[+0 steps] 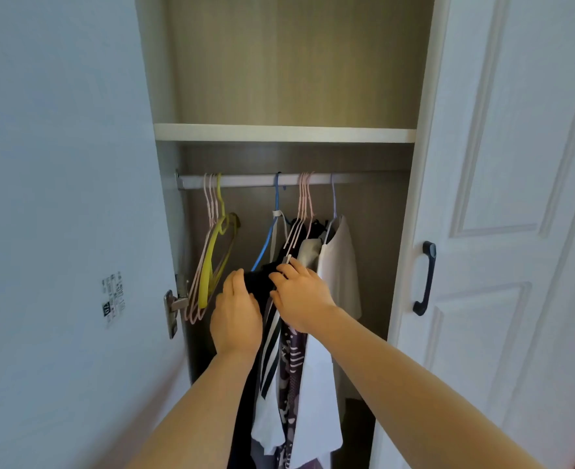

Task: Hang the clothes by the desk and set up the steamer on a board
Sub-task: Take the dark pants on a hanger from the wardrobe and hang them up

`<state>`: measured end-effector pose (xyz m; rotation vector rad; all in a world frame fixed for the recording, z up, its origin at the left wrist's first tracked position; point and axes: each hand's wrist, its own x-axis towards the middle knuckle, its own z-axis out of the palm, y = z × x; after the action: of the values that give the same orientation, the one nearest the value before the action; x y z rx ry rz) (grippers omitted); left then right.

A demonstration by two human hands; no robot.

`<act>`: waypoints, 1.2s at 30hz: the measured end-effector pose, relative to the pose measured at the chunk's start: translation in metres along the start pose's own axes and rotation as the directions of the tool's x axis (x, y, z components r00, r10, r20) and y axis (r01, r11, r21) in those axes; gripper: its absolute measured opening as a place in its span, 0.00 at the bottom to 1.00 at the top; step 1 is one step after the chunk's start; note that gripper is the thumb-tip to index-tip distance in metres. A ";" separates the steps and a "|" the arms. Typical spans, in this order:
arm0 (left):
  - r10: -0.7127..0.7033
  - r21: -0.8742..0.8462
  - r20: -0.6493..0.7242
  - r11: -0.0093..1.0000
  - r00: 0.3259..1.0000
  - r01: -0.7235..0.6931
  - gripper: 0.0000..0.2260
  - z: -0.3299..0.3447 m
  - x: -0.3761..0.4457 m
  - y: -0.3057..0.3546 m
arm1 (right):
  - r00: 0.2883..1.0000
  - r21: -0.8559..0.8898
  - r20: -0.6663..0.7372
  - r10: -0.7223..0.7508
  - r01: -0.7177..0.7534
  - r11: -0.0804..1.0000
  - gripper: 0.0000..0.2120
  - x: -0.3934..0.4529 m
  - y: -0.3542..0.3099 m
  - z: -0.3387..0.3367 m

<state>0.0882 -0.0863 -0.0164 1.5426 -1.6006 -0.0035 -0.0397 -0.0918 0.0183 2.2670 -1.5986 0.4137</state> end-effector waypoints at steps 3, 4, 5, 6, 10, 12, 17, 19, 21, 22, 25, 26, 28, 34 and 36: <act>-0.062 -0.086 -0.022 0.994 0.998 0.060 0.18 0.007 0.007 0.011 | 0.999 -0.072 -0.043 -0.026 0.023 0.997 0.18 -0.009 0.009 -0.002; -0.079 -0.113 -0.021 0.991 0.997 0.076 0.17 0.009 0.010 0.016 | 0.998 -0.100 -0.059 -0.029 0.023 0.995 0.17 -0.012 0.012 -0.004; -0.089 -0.134 -0.013 0.987 0.996 0.086 0.16 0.011 0.013 0.022 | 0.997 -0.127 -0.069 -0.027 0.018 0.992 0.16 -0.015 0.016 -0.006; -0.092 -0.153 0.001 0.984 0.996 0.091 0.15 0.013 0.015 0.028 | 0.997 -0.150 -0.073 -0.023 0.012 0.989 0.15 -0.018 0.018 -0.008; -0.142 -0.290 0.072 0.944 0.987 0.157 0.14 0.022 0.023 0.054 | 0.996 -0.203 -0.085 0.034 -0.050 0.978 0.13 -0.024 0.032 -0.018; -0.212 -0.389 0.102 0.891 0.972 0.235 0.14 0.028 0.030 0.064 | 0.993 -0.202 -0.087 0.078 -0.095 0.975 0.11 -0.024 0.038 -0.021; -0.326 -0.504 0.207 0.773 0.922 0.386 0.16 0.041 0.058 0.081 | 0.978 -0.132 -0.068 0.198 -0.205 0.970 0.11 -0.020 0.044 -0.019; -0.340 -0.542 0.221 0.736 0.914 0.404 0.14 0.045 0.070 0.080 | 0.960 -0.059 -0.017 0.279 -0.280 0.958 0.12 -0.015 0.043 -0.020; -0.345 -0.574 0.234 0.705 0.909 0.415 0.13 0.044 0.083 0.078 | 0.942 -0.041 0.026 0.334 -0.333 0.942 0.11 -0.009 0.042 -0.020; -0.345 -0.591 0.251 0.685 0.905 0.425 0.12 0.045 0.090 0.078 | 0.931 -0.029 0.035 0.364 -0.364 0.931 0.12 -0.004 0.041 -0.020; -0.345 -0.709 0.360 0.503 0.867 0.495 0.12 0.048 0.113 0.075 | 0.870 0.142 0.063 0.488 -0.492 0.859 0.14 0.010 0.041 -0.024; -0.343 -0.743 0.419 0.403 0.841 0.535 0.11 0.049 0.119 0.076 | 0.849 0.212 0.078 0.523 -0.527 0.823 0.14 0.014 0.042 -0.025; -0.334 -0.760 0.524 0.232 0.784 0.607 0.09 0.047 0.127 0.080 | 0.814 0.308 0.109 0.571 -0.573 0.759 0.11 0.020 0.042 -0.027; -0.330 -0.686 0.650 0.132 0.684 0.715 0.12 0.050 0.140 0.092 | 0.748 0.472 0.107 0.655 -0.618 0.629 0.11 0.028 0.047 -0.021; -0.370 -0.698 0.627 0.122 0.685 0.705 0.11 0.053 0.140 0.093 | 0.731 0.527 0.084 0.677 -0.609 0.593 0.12 0.031 0.047 -0.019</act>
<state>0.0064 -0.2072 0.0832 1.0513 -0.7323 -1.4415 -0.0746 -0.1249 0.0536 1.8024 -2.4507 1.3024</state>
